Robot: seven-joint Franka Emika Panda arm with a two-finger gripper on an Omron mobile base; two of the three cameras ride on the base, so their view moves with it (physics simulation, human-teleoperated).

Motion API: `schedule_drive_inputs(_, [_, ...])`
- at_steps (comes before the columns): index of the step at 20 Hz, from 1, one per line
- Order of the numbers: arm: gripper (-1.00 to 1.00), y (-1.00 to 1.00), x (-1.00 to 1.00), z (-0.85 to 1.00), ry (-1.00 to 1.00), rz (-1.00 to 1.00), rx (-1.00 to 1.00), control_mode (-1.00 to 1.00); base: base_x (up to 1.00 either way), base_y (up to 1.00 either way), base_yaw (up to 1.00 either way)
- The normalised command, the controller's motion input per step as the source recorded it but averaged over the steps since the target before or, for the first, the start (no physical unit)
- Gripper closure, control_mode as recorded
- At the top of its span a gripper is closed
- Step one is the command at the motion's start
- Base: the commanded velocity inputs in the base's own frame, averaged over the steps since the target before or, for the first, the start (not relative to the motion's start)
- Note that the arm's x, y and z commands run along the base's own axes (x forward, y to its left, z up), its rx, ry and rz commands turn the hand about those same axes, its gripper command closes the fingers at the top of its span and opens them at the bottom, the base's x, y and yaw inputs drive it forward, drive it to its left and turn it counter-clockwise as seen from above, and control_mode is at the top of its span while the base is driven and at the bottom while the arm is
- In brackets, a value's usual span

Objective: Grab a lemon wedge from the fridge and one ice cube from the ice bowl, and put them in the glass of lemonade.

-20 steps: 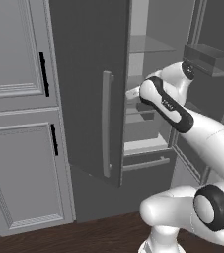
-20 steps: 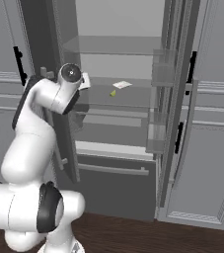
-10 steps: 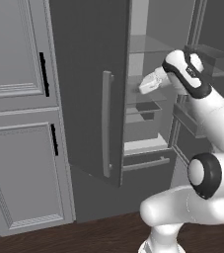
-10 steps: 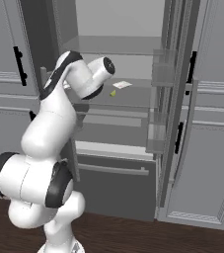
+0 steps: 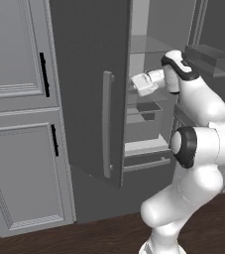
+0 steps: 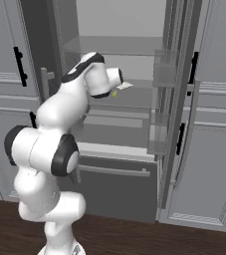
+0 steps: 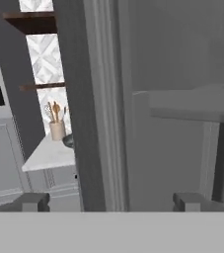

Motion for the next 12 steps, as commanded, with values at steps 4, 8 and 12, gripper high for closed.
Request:
schedule_drive_inputs(4, [-1.00,-0.06,0.30,-0.08,-0.09,0.24,0.07,-1.00,0.00,0.00,0.00])
schedule_drive_inputs(8, [-1.00,0.00,0.08,0.00,-0.01,0.16,0.01,-1.00,0.00,0.00,0.00])
schedule_drive_inputs(12, [-1.00,0.15,0.01,0.00,0.00,0.06,0.00,-1.00,0.00,0.00,0.00])
